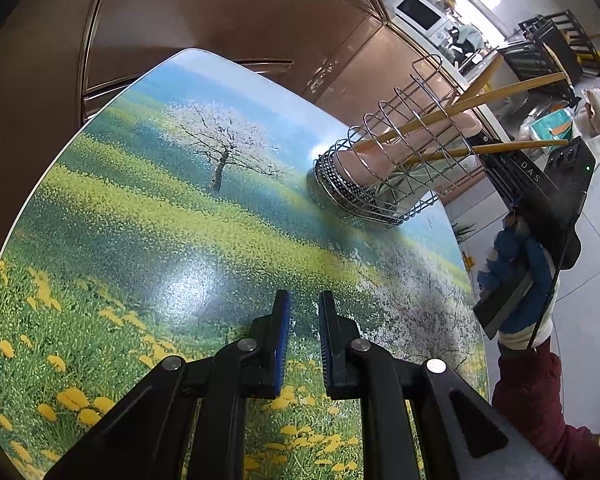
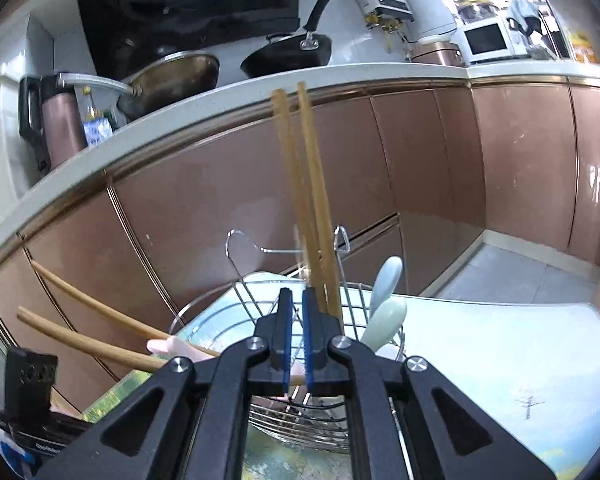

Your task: Organize utensils

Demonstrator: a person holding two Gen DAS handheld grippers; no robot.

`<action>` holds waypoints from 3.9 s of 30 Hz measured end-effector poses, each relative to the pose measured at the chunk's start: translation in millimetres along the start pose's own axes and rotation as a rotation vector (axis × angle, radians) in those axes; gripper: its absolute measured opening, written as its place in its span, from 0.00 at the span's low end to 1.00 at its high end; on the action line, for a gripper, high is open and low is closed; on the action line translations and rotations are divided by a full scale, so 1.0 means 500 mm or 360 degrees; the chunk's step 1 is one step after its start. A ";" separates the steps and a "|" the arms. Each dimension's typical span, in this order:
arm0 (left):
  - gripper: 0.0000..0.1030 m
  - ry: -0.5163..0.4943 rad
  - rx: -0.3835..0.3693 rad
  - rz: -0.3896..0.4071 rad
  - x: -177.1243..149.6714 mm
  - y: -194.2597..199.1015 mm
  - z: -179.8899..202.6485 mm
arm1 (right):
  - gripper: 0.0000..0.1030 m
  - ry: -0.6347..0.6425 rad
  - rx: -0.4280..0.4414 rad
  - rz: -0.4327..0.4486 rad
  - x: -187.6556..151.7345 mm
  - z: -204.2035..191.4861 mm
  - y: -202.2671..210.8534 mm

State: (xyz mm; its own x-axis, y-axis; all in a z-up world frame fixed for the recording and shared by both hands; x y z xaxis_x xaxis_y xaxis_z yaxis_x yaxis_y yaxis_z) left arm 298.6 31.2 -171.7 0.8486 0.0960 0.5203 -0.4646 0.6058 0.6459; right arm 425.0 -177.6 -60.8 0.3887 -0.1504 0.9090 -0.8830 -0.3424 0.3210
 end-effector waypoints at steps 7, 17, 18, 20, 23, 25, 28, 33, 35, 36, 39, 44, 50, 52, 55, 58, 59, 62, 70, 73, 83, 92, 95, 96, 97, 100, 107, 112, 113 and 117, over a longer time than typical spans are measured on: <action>0.17 -0.0009 0.0015 0.0024 0.007 0.012 0.002 | 0.05 -0.0001 -0.0014 0.0057 0.025 0.001 0.038; 0.51 -0.0146 0.0167 0.0173 0.022 0.067 0.054 | 0.30 0.0008 -0.0118 0.0095 0.037 -0.012 0.187; 0.52 -0.0167 0.0196 0.0197 0.022 0.075 0.061 | 0.30 0.0012 -0.0131 0.0083 0.030 -0.017 0.202; 0.58 -0.0199 0.0253 0.0245 0.023 0.090 0.071 | 0.30 0.0024 -0.0178 0.0046 0.014 -0.027 0.228; 0.62 -0.0235 0.0327 0.0306 0.018 0.113 0.085 | 0.36 0.0026 -0.0214 0.0002 -0.014 -0.045 0.269; 0.65 -0.0269 0.0394 0.0349 0.015 0.128 0.094 | 0.40 0.0030 -0.0259 -0.0024 -0.033 -0.060 0.297; 0.66 -0.0296 0.0482 0.0394 0.011 0.150 0.107 | 0.43 0.0046 -0.0302 -0.0054 -0.054 -0.084 0.329; 0.79 -0.0343 0.0629 0.0514 0.004 0.205 0.130 | 0.51 0.0073 -0.0357 -0.0072 -0.081 -0.126 0.379; 0.80 -0.0354 0.0658 0.0558 -0.001 0.229 0.139 | 0.52 0.0082 -0.0368 -0.0076 -0.091 -0.140 0.396; 0.81 -0.0363 0.0678 0.0574 -0.003 0.239 0.143 | 0.53 0.0079 -0.0375 -0.0076 -0.096 -0.143 0.405; 0.83 -0.0392 0.0742 0.0616 -0.011 0.266 0.158 | 0.54 0.0062 -0.0381 -0.0070 -0.106 -0.154 0.428; 0.88 -0.0466 0.0823 0.0692 -0.023 0.305 0.186 | 0.56 0.0029 -0.0409 -0.0057 -0.118 -0.163 0.465; 0.90 -0.0514 0.0866 0.0744 -0.043 0.341 0.207 | 0.56 0.0017 -0.0428 -0.0053 -0.130 -0.176 0.499; 0.90 -0.0530 0.0864 0.0755 -0.052 0.349 0.218 | 0.56 0.0024 -0.0431 -0.0050 -0.132 -0.183 0.506; 0.91 -0.0552 0.0873 0.0774 -0.062 0.360 0.228 | 0.56 0.0038 -0.0437 -0.0052 -0.140 -0.191 0.517; 0.93 -0.0572 0.0877 0.0793 -0.071 0.370 0.236 | 0.56 0.0045 -0.0444 -0.0050 -0.147 -0.196 0.527; 0.93 -0.0576 0.0880 0.0801 -0.074 0.373 0.238 | 0.56 0.0050 -0.0449 -0.0050 -0.150 -0.197 0.531; 0.95 -0.0596 0.0888 0.0818 -0.082 0.380 0.245 | 0.57 0.0057 -0.0467 -0.0051 -0.156 -0.196 0.540; 0.99 -0.0633 0.0888 0.0829 -0.096 0.383 0.261 | 0.67 0.0058 -0.0513 -0.0037 -0.164 -0.185 0.558; 0.99 -0.0638 0.0890 0.0822 -0.099 0.378 0.262 | 0.68 0.0054 -0.0525 -0.0040 -0.168 -0.179 0.558; 1.00 -0.0656 0.0932 0.0765 -0.110 0.338 0.247 | 0.69 0.0029 -0.0544 -0.0097 -0.197 -0.155 0.537; 1.00 -0.0654 0.0925 0.0682 -0.117 0.293 0.233 | 0.69 0.0011 -0.0595 -0.0129 -0.215 -0.125 0.519; 1.00 -0.0655 0.0917 0.0670 -0.115 0.284 0.232 | 0.69 0.0029 -0.0620 -0.0131 -0.216 -0.123 0.515; 1.00 -0.0653 0.0914 0.0669 -0.114 0.282 0.232 | 0.69 0.0038 -0.0627 -0.0124 -0.216 -0.125 0.515; 1.00 -0.0651 0.0910 0.0669 -0.114 0.280 0.232 | 0.69 0.0046 -0.0632 -0.0120 -0.214 -0.126 0.514; 1.00 -0.0647 0.0904 0.0675 -0.111 0.278 0.232 | 0.69 0.0076 -0.0646 -0.0104 -0.210 -0.131 0.513; 1.00 -0.0644 0.0899 0.0682 -0.105 0.278 0.226 | 0.69 0.0092 -0.0651 -0.0090 -0.206 -0.134 0.509; 1.00 -0.0648 0.0895 0.0688 -0.105 0.277 0.226 | 0.69 0.0079 -0.0660 -0.0096 -0.209 -0.130 0.508; 1.00 -0.0649 0.0893 0.0690 -0.106 0.277 0.226 | 0.69 0.0077 -0.0661 -0.0096 -0.210 -0.128 0.508; 1.00 -0.0655 0.0885 0.0692 -0.108 0.276 0.230 | 0.69 0.0069 -0.0671 -0.0094 -0.209 -0.122 0.511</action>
State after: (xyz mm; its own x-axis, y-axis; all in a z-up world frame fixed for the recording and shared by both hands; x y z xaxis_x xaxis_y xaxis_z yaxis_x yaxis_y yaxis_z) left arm 159.6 19.0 -46.5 0.4529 -0.1311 0.8819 -0.8804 0.0901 0.4655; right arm 142.7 -192.5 -57.7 0.4383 -0.0995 0.8933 -0.8934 0.0613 0.4451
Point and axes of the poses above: each gripper's, at about its wrist camera, not at the fingertips, and y roughly against the way its jaws point, z to its right, x to its top, the point moved 9 cm from there along -y, roughly the way its jaws point, and after that the axes turned 4 degrees about z, right-handed, at the moved point
